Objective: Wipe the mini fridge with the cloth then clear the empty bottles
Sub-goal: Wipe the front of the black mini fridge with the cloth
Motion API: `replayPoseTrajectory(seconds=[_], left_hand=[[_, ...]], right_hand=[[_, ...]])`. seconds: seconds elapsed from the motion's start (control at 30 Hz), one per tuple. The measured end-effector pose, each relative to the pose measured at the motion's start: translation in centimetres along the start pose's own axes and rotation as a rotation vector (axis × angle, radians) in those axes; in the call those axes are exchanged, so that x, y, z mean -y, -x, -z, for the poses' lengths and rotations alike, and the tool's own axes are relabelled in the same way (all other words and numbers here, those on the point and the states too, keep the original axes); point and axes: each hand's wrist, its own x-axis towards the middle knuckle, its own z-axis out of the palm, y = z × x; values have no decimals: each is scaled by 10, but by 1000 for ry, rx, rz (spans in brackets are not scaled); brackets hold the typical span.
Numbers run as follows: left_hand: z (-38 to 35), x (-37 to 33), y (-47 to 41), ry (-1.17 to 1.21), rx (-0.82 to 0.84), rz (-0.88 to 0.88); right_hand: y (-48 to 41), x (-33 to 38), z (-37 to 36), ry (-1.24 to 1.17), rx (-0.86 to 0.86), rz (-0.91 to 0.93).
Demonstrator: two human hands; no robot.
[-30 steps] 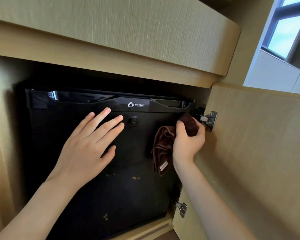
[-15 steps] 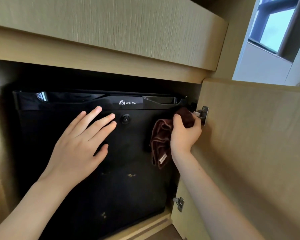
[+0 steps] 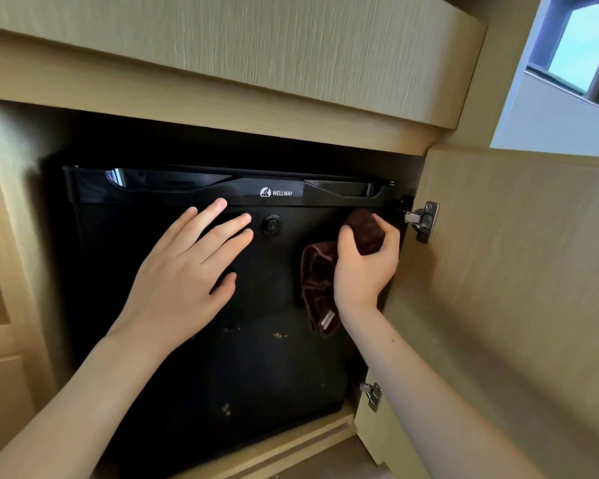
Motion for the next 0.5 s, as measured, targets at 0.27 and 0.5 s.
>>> replayPoseTrajectory(seconds=[0.27, 0.5], left_hand=[[1, 3, 2, 9, -3, -18], [2, 5, 5, 0, 17, -18]], right_hand=[[56, -47, 42, 125, 37, -115], [16, -5, 3, 68, 104, 128]])
